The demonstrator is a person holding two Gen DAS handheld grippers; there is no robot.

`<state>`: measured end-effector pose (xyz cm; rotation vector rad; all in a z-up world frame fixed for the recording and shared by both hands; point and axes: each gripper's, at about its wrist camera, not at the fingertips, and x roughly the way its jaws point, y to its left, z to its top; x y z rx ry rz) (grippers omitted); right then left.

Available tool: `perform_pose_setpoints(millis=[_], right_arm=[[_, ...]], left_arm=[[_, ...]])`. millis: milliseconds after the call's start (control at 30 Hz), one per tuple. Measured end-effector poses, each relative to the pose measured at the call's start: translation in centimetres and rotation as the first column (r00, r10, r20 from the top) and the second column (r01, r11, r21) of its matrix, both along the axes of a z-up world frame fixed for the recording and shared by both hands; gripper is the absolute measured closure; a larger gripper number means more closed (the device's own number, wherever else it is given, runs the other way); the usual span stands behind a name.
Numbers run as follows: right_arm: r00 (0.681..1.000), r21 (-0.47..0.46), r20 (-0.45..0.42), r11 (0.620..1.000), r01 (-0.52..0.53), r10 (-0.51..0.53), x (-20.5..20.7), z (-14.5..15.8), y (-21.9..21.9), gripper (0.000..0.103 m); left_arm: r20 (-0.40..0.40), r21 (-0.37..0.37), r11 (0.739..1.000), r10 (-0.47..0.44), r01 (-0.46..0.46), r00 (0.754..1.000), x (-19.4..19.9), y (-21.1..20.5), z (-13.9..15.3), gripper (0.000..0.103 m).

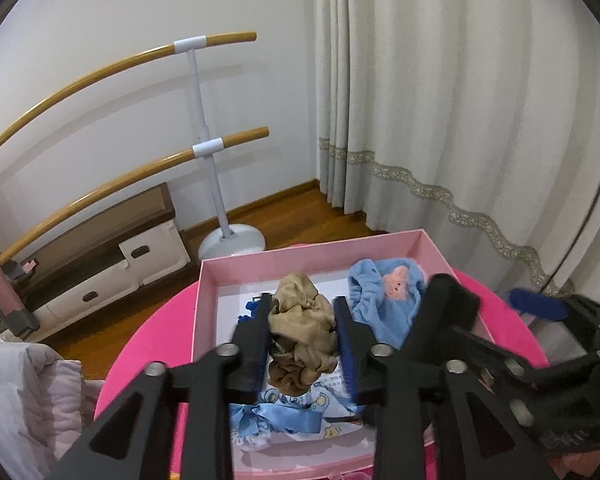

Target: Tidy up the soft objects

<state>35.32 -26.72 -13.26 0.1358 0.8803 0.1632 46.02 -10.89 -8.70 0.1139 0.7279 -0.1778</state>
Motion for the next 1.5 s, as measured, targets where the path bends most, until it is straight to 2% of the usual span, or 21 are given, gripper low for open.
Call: perform_pose_setpoints(millis=[67, 133, 167, 233, 367, 733, 1100, 1500], right_arm=[[1.000, 0.017, -0.001, 1.000, 0.007, -0.007, -0.2, 0.0, -0.4, 0.000], [1.000, 0.028, 0.001, 1.000, 0.014, -0.014, -0.3, 0.2, -0.8, 0.000], [1.000, 0.024, 0.004, 1.000, 0.017, -0.017, -0.5, 0.3, -1.0, 0.000], [1.000, 0.019, 0.005, 1.000, 0.020, -0.021, -0.4, 0.6, -1.0, 0.000], [0.999, 0.022, 0.011, 0.999, 0.034, -0.034, -0.7, 0.9, -1.2, 0.000], [0.997, 0.025, 0.061, 0.999, 0.037, -0.039, -3.4, 2.6, -0.6, 0.000], [0.985, 0.033, 0.160, 0.998, 0.056, -0.061, -9.0, 5.4, -0.2, 0.000], [0.961, 0.055, 0.258, 0.994, 0.089, -0.101, -15.6, 7.4, 0.3, 0.000]], left_arm=[[0.013, 0.005, 1.000, 0.022, -0.022, 1.000, 0.7, 0.2, 0.0, 0.028], [0.027, -0.009, 0.999, 0.034, -0.034, 0.999, 1.0, 0.3, 0.0, 0.011], [0.033, -0.017, 0.999, 0.036, -0.035, 0.999, 1.0, 0.5, -0.1, 0.005], [0.042, -0.007, 0.999, 0.042, -0.042, 0.998, 0.9, 0.5, -0.3, 0.000], [0.052, 0.009, 0.999, 0.042, -0.043, 0.998, 0.1, 0.2, -0.8, 0.000], [0.104, 0.042, 0.997, 0.066, -0.071, 0.992, -5.8, 1.3, -0.4, 0.000], [0.179, 0.037, 0.996, 0.075, -0.083, 0.981, -13.7, 3.5, 0.8, 0.000], [0.214, -0.005, 0.996, 0.093, -0.095, 0.972, -22.1, 6.0, 0.6, 0.000]])
